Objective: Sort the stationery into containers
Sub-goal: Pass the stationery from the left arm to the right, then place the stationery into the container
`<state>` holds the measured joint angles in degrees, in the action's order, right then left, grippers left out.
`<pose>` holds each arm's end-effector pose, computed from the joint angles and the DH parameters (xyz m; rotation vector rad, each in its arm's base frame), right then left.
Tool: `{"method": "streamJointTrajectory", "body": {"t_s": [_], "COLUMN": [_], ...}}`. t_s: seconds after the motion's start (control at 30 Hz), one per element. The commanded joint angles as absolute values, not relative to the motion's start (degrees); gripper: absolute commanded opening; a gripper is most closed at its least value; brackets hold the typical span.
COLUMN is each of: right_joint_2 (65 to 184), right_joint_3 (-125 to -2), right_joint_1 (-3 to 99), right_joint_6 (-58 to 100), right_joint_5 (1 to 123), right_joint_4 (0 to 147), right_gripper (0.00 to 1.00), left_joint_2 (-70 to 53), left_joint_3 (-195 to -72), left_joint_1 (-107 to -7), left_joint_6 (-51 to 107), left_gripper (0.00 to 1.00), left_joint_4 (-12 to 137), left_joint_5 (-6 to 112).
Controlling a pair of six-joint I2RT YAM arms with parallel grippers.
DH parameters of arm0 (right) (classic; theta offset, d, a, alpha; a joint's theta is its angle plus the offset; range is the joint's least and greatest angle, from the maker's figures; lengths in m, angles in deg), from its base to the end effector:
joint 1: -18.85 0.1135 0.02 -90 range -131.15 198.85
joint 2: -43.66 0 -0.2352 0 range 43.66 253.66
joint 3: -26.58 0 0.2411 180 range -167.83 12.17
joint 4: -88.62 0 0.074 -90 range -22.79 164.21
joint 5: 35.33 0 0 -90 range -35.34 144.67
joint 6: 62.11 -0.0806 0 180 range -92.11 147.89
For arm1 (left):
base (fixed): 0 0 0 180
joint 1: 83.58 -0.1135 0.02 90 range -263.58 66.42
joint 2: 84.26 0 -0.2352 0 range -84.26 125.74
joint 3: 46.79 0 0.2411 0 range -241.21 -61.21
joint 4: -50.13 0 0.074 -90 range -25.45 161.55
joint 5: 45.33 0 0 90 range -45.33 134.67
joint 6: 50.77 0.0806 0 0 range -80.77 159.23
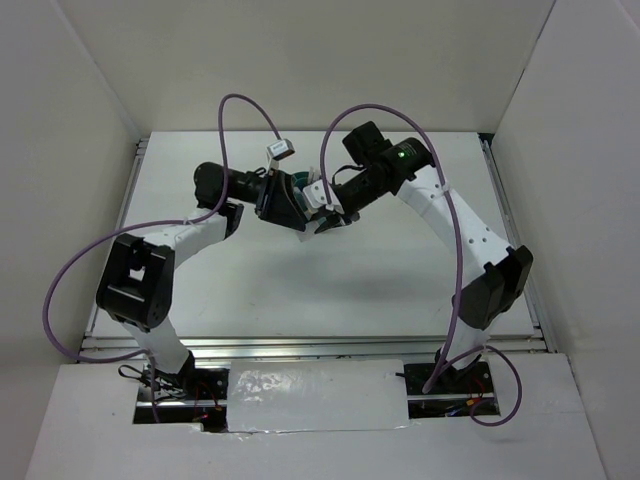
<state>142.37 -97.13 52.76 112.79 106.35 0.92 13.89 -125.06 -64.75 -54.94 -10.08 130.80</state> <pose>0.2394 0.2371 0.3377 -2.0619 0.9132 0.7449 0.2964 -0.1861 0.3158 0.8819 1.8093 -2.0701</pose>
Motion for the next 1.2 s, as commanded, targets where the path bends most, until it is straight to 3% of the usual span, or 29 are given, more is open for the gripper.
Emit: {"method": "streamJointTrajectory", "body": {"t_s": [0.0,0.2,0.4,0.6,0.67,0.83,0.93,1.17], "right_joint_2": [138.2,133.4,130.3,130.0,129.7,128.6,128.0,127.9], "right_joint_3": [-95.3,-89.4,-85.4,-86.2,-86.2,-85.0,-84.5,-85.7], "right_joint_1": [54.4,54.3,54.0,53.9,54.0,54.0,53.6,53.2], "right_joint_6": [115.0,116.9,114.2,106.0,103.4,98.1,95.4,92.3], "right_joint_5": [107.3,105.6,103.4,101.3,100.0,97.1,94.9,91.1], "right_joint_4": [2.0,5.5,9.0,12.9,14.3,17.5,18.8,18.7], "right_gripper": [0.17,0.13,0.12,0.12,0.12,0.13,0.12,0.12], "left_joint_2": [11.3,11.3,18.1,29.9,28.9,20.8,15.2,9.2], "left_joint_3": [-125.8,-127.2,-137.3,-158.7,-159.2,-150.8,-146.3,-153.8], "left_joint_1": [-65.9,-69.9,-78.4,-83.4,-83.3,-83.3,-83.3,-85.9], "left_joint_6": [-52.3,-51.7,-59.8,-80.9,-77.8,-62.4,-62.5,-70.4], "left_gripper": [0.62,0.99,0.99,0.99,0.99,0.99,0.99,0.99], "left_joint_4": [-40.8,-40.7,-40.6,-40.5,-36.7,-10.3,-9.5,-19.1], "left_joint_5": [139.3,139.2,139.5,139.6,139.2,132.8,131.2,125.5]}}
